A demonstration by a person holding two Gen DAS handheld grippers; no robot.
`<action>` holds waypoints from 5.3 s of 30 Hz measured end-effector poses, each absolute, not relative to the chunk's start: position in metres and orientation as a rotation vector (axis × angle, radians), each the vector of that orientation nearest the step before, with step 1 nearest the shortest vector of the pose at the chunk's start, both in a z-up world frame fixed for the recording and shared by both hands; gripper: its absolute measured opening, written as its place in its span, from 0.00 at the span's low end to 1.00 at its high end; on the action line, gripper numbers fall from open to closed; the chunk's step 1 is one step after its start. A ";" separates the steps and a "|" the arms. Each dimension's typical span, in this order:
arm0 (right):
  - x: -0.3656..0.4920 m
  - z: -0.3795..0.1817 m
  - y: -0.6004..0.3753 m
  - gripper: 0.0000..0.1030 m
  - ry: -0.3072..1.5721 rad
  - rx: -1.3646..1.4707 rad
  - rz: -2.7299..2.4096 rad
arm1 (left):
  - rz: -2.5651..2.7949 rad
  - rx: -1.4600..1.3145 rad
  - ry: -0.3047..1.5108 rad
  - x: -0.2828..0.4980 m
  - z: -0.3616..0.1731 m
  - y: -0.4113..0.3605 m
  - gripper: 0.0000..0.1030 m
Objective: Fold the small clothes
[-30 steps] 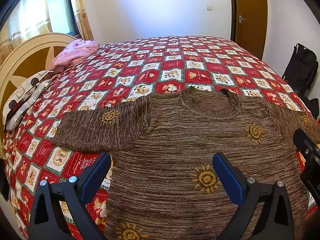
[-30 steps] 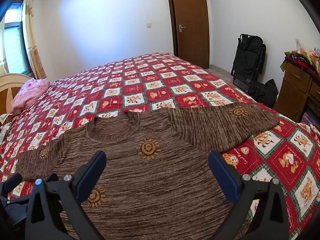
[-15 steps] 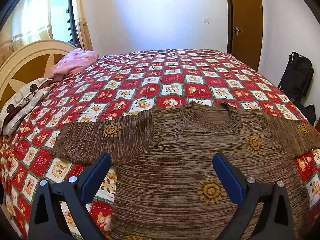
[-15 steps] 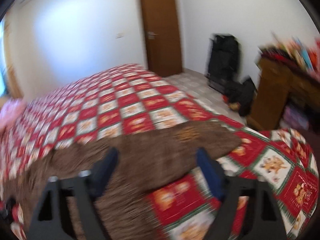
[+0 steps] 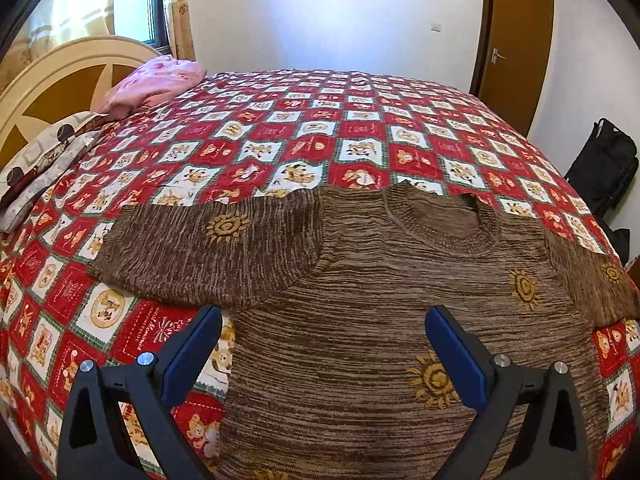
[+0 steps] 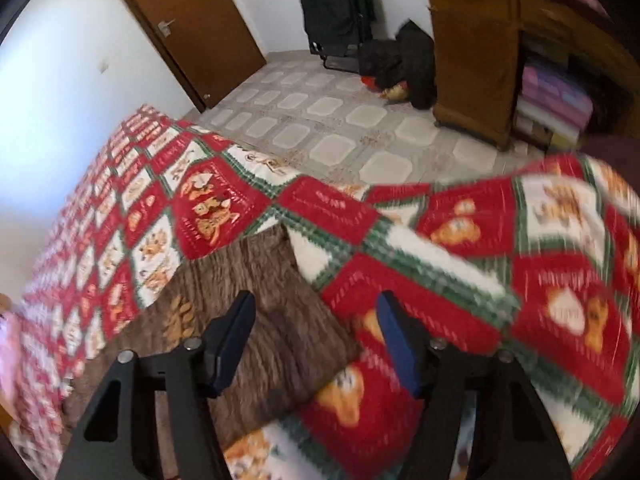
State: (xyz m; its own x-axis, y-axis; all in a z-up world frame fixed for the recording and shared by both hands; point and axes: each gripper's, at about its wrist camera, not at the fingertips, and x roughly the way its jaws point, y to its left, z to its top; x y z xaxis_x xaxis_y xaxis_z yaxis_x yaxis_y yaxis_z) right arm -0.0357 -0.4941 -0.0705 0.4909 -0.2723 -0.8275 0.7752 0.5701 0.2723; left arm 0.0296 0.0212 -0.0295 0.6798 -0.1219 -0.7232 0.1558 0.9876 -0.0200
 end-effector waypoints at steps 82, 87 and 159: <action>0.088 -0.089 -0.131 0.10 0.803 0.114 -0.076 | -0.118 0.021 0.811 0.040 -0.039 0.054 0.99; 0.102 -0.109 -0.117 0.20 0.864 0.076 -0.038 | -0.117 0.038 0.806 0.039 -0.038 0.053 0.99; 0.031 -0.093 -0.192 0.66 0.717 0.399 -0.099 | -0.376 0.088 0.868 0.053 -0.067 -0.037 0.19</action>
